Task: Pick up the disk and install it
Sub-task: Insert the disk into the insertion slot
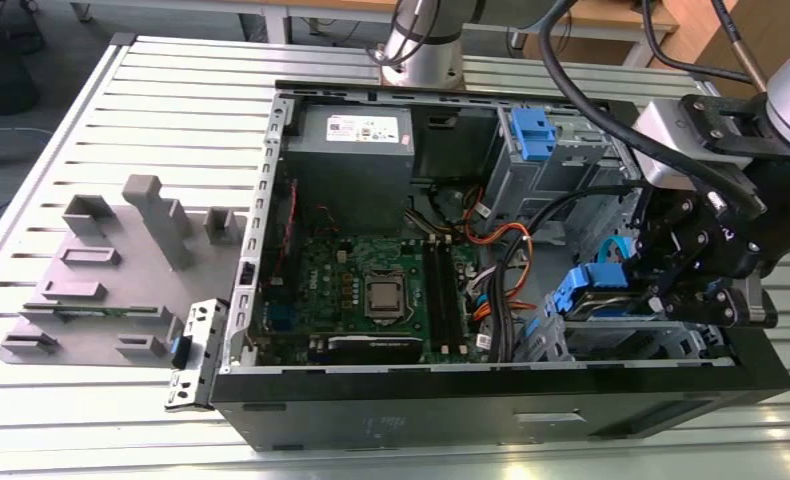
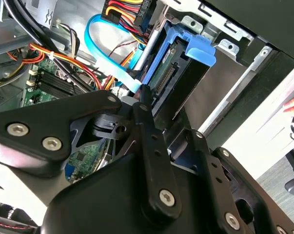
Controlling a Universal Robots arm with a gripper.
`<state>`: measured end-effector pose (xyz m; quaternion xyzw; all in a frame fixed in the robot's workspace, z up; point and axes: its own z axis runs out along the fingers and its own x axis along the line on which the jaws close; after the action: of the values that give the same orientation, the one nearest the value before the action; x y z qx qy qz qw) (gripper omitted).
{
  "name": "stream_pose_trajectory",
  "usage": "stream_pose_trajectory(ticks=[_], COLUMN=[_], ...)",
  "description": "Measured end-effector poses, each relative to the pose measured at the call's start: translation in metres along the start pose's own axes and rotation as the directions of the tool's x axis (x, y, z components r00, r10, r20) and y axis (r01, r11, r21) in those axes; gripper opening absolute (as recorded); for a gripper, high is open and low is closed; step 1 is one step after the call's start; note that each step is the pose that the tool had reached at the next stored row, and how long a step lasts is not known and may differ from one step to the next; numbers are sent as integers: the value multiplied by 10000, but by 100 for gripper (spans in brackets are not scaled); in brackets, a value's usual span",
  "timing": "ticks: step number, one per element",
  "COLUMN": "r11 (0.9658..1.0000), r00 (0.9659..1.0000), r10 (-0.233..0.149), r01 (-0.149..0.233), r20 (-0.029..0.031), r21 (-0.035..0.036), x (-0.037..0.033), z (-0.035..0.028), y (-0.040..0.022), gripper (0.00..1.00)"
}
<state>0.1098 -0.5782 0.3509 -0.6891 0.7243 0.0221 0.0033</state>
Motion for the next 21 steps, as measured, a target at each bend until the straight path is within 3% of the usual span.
stream_pose_trajectory(ticks=[5, 6, 12, 17, 21], r11=[10000, 10000, 10000, 9999, 9999], r00=[10000, 10000, 10000, 10000, 10000], r10=[1, 1, 0, -51, -65], r01=[-1, -1, 0, 51, 64], r20=[8, 5, 1, 21, 22], r21=[-1, -1, 2, 110, 131], x=[1, 0, 0, 0, 0], z=[6, 4, 3, 8, 9], y=[1, 1, 0, -1, 0], gripper=[36, 42, 42, 42, 42])
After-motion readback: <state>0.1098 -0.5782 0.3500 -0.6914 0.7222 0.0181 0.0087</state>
